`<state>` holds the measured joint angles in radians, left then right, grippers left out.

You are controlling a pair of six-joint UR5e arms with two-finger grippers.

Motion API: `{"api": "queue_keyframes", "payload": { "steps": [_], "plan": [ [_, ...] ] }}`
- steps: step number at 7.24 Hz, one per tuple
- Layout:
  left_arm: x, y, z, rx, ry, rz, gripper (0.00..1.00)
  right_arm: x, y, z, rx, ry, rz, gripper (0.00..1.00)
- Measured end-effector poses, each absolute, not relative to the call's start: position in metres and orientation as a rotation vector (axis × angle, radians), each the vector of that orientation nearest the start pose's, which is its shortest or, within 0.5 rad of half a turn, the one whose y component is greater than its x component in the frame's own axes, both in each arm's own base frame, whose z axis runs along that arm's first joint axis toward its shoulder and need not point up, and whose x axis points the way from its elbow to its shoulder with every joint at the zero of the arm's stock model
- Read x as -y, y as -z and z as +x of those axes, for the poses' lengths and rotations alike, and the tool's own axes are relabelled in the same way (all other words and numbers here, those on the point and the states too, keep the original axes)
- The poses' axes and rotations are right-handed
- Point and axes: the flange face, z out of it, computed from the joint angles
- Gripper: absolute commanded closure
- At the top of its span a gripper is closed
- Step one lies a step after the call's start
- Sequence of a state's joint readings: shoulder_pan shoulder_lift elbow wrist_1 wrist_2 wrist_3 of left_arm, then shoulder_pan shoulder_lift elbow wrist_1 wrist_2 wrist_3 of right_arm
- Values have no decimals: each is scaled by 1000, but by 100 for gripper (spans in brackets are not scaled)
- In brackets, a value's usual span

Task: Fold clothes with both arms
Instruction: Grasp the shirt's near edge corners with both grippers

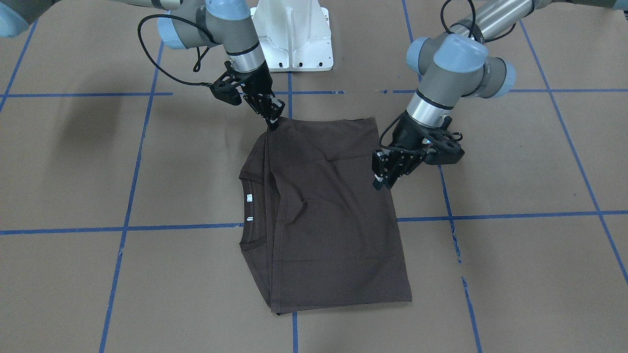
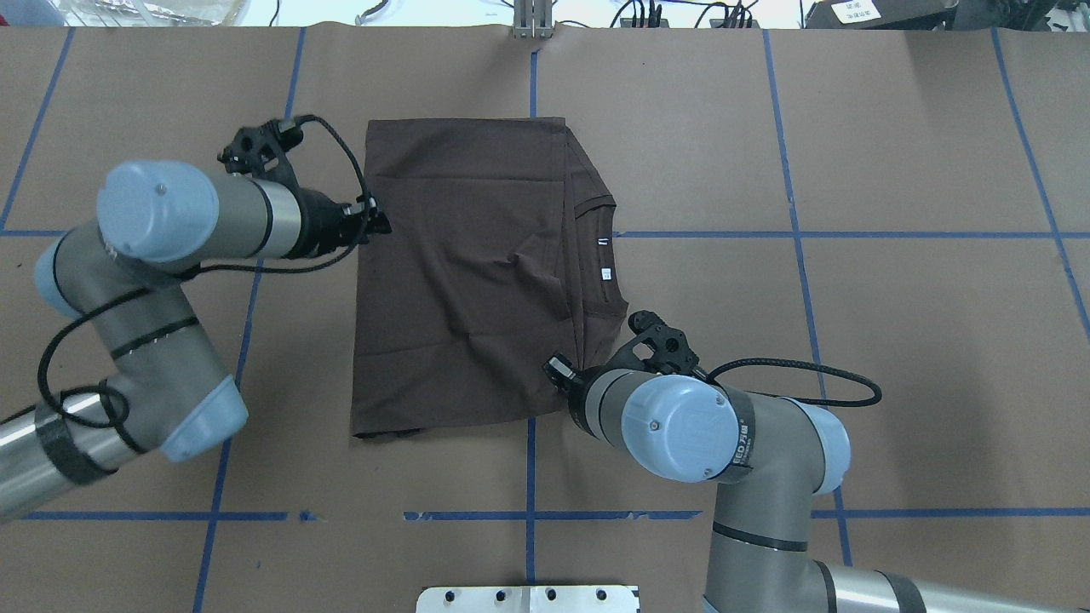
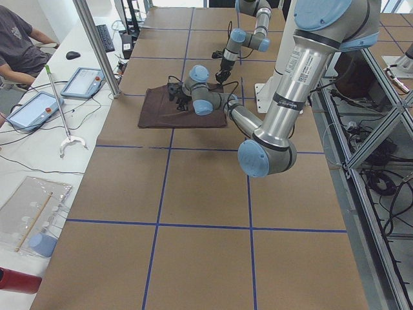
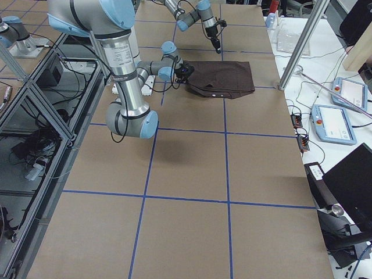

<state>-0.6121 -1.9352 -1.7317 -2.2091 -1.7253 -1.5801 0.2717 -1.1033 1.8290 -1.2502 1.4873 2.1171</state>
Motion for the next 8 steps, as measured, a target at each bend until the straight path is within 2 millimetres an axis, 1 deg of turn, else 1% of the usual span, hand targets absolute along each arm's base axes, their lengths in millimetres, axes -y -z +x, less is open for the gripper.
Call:
{"api": "queue_keyframes", "payload": {
  "steps": [1, 2, 3, 4, 5, 6, 7, 8],
  "plan": [
    [402, -321, 460, -1147, 456, 175, 42, 300, -246, -555, 1079, -780, -73, 100],
    [367, -328, 469, -1120, 450, 147, 38, 298, -247, -554, 1080, -778, -74, 100],
    [346, -325, 468, -1082, 450, 123, 37, 296, -247, -554, 1079, -776, -75, 100],
    [332, -315, 465, -1048, 454, 91, 37, 296, -247, -554, 1078, -774, -76, 100],
    [315, -311, 468, -1022, 453, 52, 37, 295, -248, -555, 1078, -774, -76, 100],
    [301, -312, 476, -1002, 449, 22, 37, 295, -248, -555, 1078, -774, -76, 100],
    [293, -317, 483, -985, 446, 7, 38, 295, -248, -554, 1077, -774, -76, 100],
    [290, -323, 489, -969, 445, 0, 39, 295, -248, -554, 1077, -774, -76, 100]
  ]
}}
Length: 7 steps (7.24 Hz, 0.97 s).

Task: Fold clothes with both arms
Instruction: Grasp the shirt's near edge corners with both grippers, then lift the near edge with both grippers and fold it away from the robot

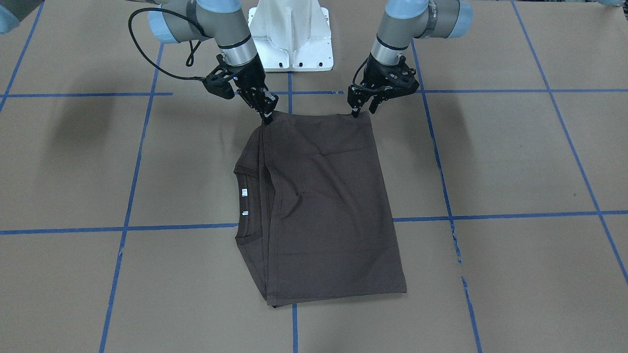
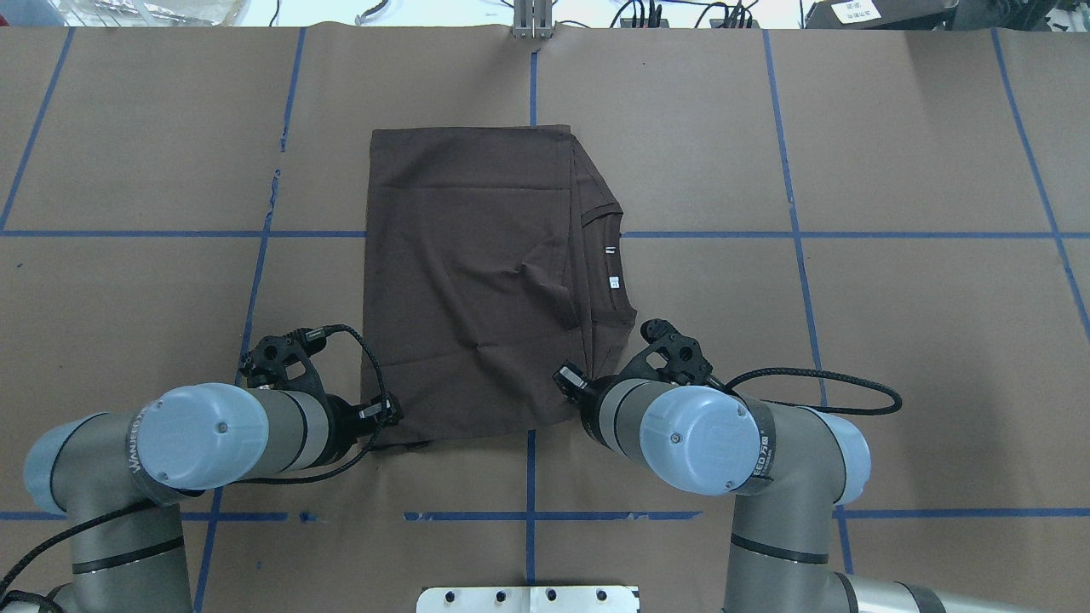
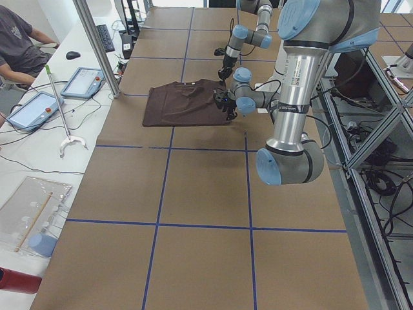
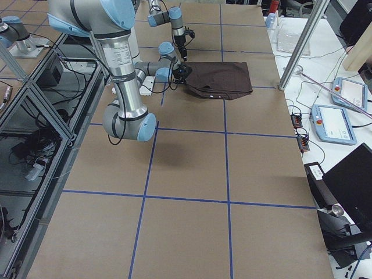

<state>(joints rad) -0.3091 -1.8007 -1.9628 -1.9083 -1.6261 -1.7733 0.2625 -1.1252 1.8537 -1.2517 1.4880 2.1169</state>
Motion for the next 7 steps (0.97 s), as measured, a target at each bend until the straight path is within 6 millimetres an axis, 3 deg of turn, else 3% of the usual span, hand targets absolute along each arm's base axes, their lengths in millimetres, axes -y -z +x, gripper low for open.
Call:
{"api": "queue_keyframes", "payload": {
  "steps": [1, 2, 4, 6, 7],
  "plan": [
    [289, -328, 494, -957, 443, -3, 41, 296, -248, -554, 1077, -775, -75, 100],
    [288, -333, 498, -947, 441, -6, 52, 296, -248, -554, 1077, -775, -75, 100],
    [283, -338, 506, -933, 432, -13, 100, 295, -247, -554, 1079, -774, -76, 100],
    [280, -335, 507, -938, 424, -19, 100, 295, -247, -554, 1078, -774, -76, 100],
    [278, -319, 501, -970, 418, -20, 100, 295, -248, -552, 1079, -775, -76, 100]
  ]
}}
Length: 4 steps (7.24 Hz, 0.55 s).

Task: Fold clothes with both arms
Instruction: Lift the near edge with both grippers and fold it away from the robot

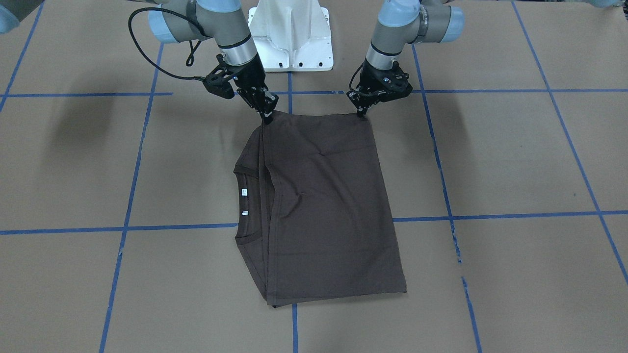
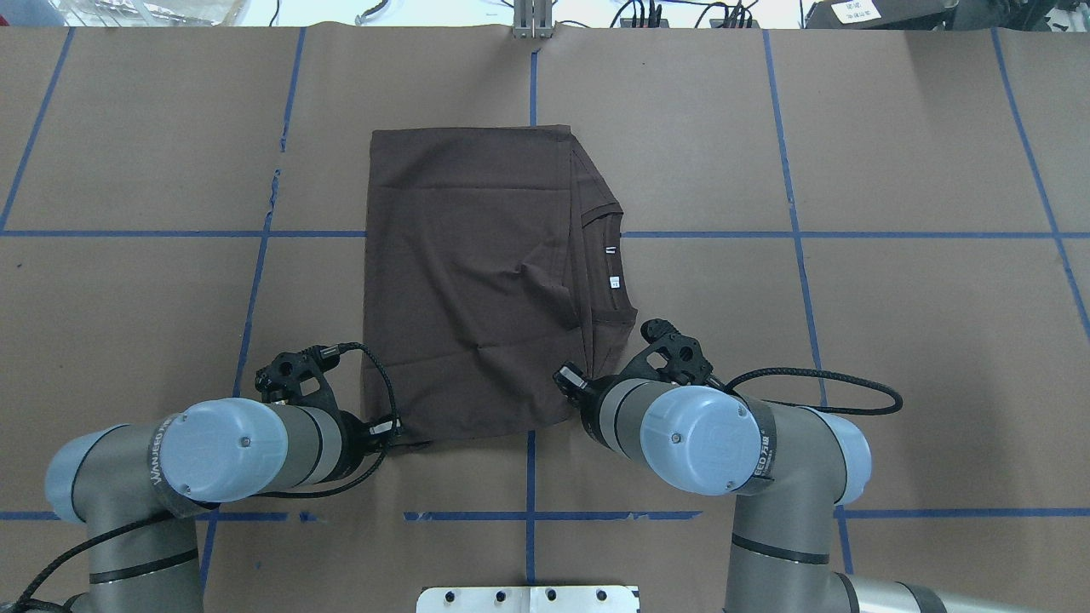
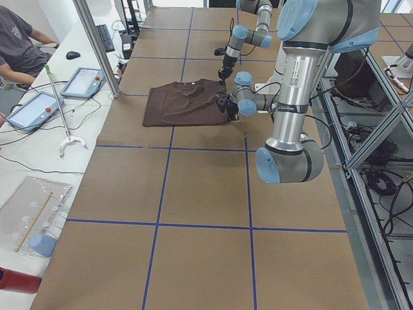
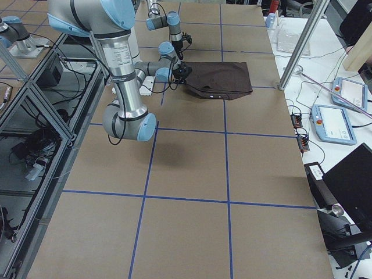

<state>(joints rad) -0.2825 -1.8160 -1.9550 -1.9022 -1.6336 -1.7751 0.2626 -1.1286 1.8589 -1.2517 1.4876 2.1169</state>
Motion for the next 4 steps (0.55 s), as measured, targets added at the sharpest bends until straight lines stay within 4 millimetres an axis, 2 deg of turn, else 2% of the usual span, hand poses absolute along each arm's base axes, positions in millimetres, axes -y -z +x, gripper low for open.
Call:
{"api": "queue_keyframes", "payload": {
  "steps": [1, 2, 4],
  "plan": [
    [275, -298, 490, -1015, 412, -21, 100, 290, -247, -546, 1080, -771, -78, 100],
    [268, -272, 473, -1073, 397, -35, 100, 271, -239, -530, 1071, -754, -89, 100],
    [250, -223, 429, -1172, 376, -89, 100, 223, -202, -479, 1016, -720, -124, 100]
  ]
}}
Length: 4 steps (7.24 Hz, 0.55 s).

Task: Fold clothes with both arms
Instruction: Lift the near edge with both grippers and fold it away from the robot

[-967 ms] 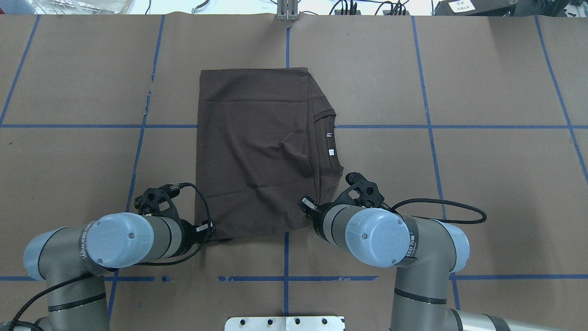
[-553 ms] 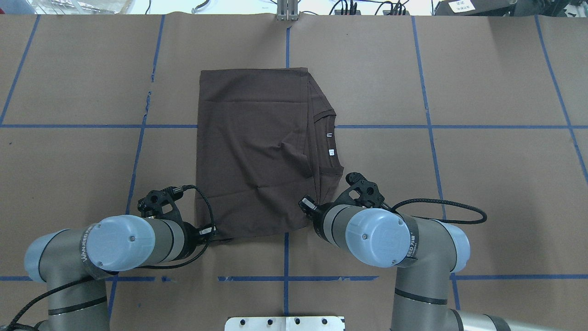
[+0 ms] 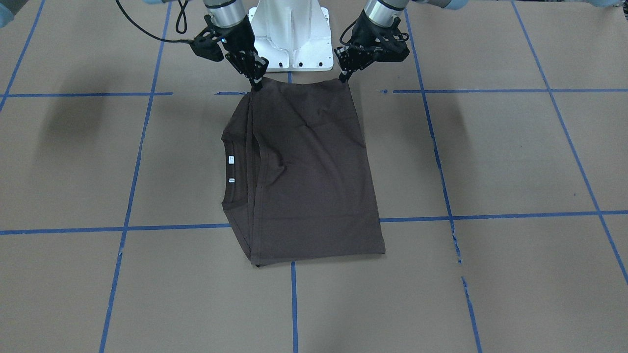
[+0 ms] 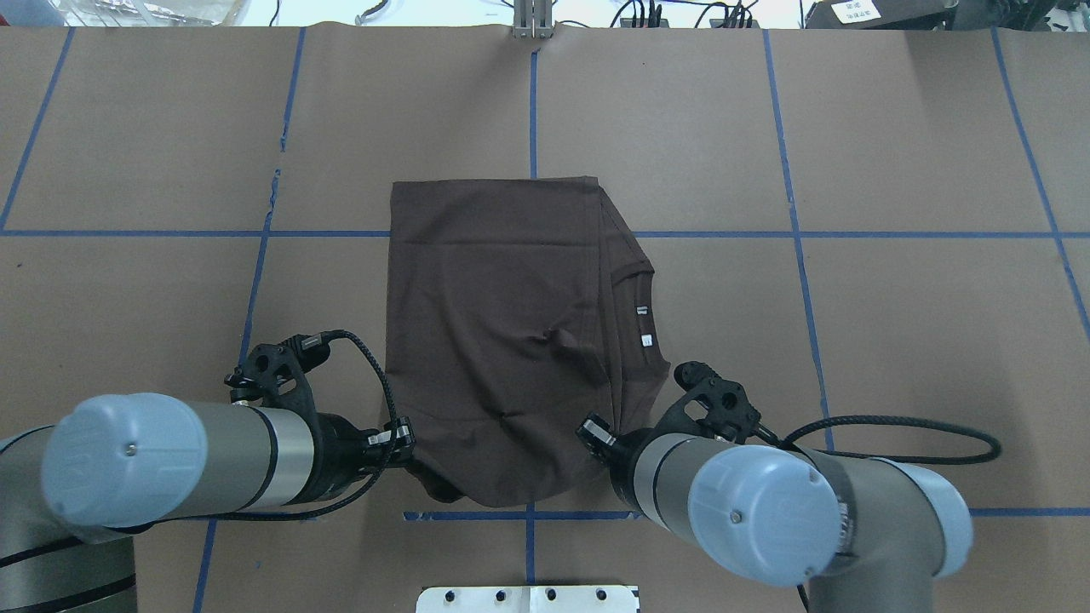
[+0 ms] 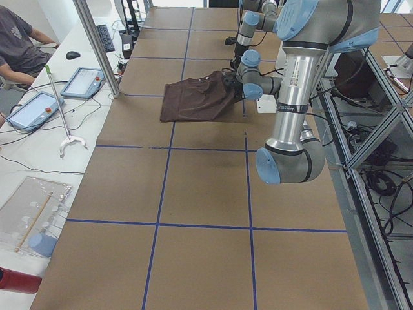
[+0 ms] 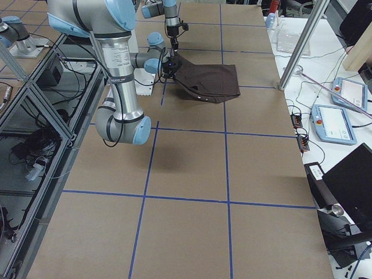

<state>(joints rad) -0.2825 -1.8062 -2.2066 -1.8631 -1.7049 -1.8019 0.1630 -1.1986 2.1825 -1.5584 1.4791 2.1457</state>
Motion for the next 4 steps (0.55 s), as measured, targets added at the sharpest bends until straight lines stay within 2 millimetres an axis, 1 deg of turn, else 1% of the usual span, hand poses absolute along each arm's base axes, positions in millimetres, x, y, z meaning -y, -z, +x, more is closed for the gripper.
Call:
{"api": "queue_keyframes", "payload": {
  "steps": [1, 2, 3, 4],
  "plan": [
    [249, -204, 414, -1185, 385, -95, 100, 224, -187, -456, 1002, -728, -119, 100],
    [269, -190, 411, -1185, 404, -59, 100, 249, -180, -449, 988, -742, -80, 100],
    [305, -184, 418, -1170, 422, 2, 100, 287, -176, -452, 967, -750, -37, 100],
    [343, -186, 427, -1138, 439, 58, 100, 326, -177, -458, 946, -769, -21, 100]
  ]
}}
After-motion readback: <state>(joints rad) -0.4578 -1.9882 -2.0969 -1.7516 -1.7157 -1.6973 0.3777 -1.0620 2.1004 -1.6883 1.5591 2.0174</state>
